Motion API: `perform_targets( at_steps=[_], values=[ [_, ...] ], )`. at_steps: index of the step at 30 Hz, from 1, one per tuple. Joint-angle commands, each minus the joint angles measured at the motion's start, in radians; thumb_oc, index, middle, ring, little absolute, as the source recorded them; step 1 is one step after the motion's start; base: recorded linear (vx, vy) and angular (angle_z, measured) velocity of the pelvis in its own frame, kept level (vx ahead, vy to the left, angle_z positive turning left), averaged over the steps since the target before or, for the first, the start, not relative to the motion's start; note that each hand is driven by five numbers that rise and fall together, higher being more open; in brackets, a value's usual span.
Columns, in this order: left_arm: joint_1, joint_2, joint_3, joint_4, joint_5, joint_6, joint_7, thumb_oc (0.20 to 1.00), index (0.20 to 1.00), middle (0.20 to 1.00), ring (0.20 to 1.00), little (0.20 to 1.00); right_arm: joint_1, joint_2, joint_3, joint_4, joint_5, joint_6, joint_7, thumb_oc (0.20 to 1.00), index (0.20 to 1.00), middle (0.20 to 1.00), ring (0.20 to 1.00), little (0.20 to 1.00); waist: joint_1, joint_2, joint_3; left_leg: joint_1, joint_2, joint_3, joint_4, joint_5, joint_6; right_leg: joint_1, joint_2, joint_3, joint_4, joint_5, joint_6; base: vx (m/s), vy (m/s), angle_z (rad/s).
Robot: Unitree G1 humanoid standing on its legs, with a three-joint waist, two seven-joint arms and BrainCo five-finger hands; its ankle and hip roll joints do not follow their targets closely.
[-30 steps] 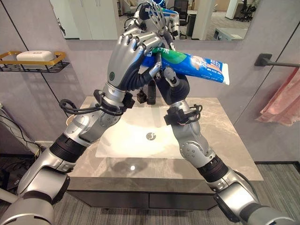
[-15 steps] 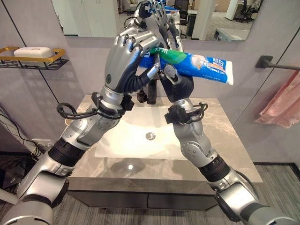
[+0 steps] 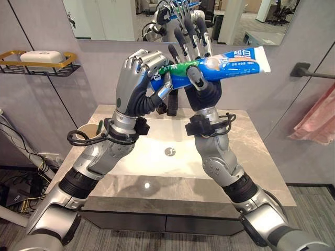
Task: Put brush and paste in cup on sink, flatten towel.
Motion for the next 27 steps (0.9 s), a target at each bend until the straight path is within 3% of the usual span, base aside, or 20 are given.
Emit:
perform_targets(
  at_steps=[1,21,25,26,27],
  values=[
    [-0.047,0.031,0.030,0.020,-0.037,-0.008,0.004,0.200,0.200,0.200,0.200,0.200,-0.115,0.030,-0.103,-0.069,-0.030,-0.078,-0.013,1.000,1.000,1.000,1.000,1.000,0.012,-0.047,0.004,0.021,-0.028,0.008,0.004,-0.022,0.018,0.046,-0.075,0.019,0.004,0.052,0.086,0.00,0.000,0.00],
    [0.036,0.013,0.051,0.004,-0.079,-0.028,-0.007,0.200,0.200,0.200,0.200,0.200,-0.078,0.029,-0.146,-0.079,-0.072,-0.090,-0.087,1.000,1.000,1.000,1.000,1.000,0.007,-0.040,0.002,0.025,-0.024,0.015,0.004,-0.022,0.015,0.046,-0.068,0.022,0.001,0.052,0.082,0.00,0.000,0.00],
    [0.037,0.011,0.044,0.007,-0.081,-0.024,-0.006,0.200,0.200,0.200,0.200,0.200,-0.072,0.023,-0.150,-0.074,-0.086,-0.088,-0.112,0.796,0.796,0.796,0.796,0.796,0.003,-0.039,0.003,0.026,-0.024,0.016,0.004,-0.022,0.017,0.044,-0.068,0.025,0.001,0.054,0.082,0.00,0.000,0.00],
    [0.037,0.011,0.044,0.008,-0.081,-0.023,-0.005,0.200,0.200,0.200,0.200,0.200,-0.066,0.023,-0.148,-0.075,-0.085,-0.087,-0.116,0.598,0.598,0.598,0.598,0.598,0.003,-0.039,0.005,0.026,-0.025,0.016,0.004,-0.023,0.017,0.043,-0.068,0.027,0.001,0.055,0.082,0.00,0.000,0.00],
    [0.038,0.011,0.043,0.009,-0.082,-0.022,-0.005,0.200,0.200,0.200,0.200,0.200,-0.062,0.023,-0.146,-0.073,-0.086,-0.086,-0.117,0.501,0.501,0.501,0.501,0.501,0.003,-0.039,0.005,0.026,-0.025,0.016,0.004,-0.023,0.018,0.043,-0.068,0.027,0.001,0.055,0.082,0.00,0.000,0.00]
  ],
)
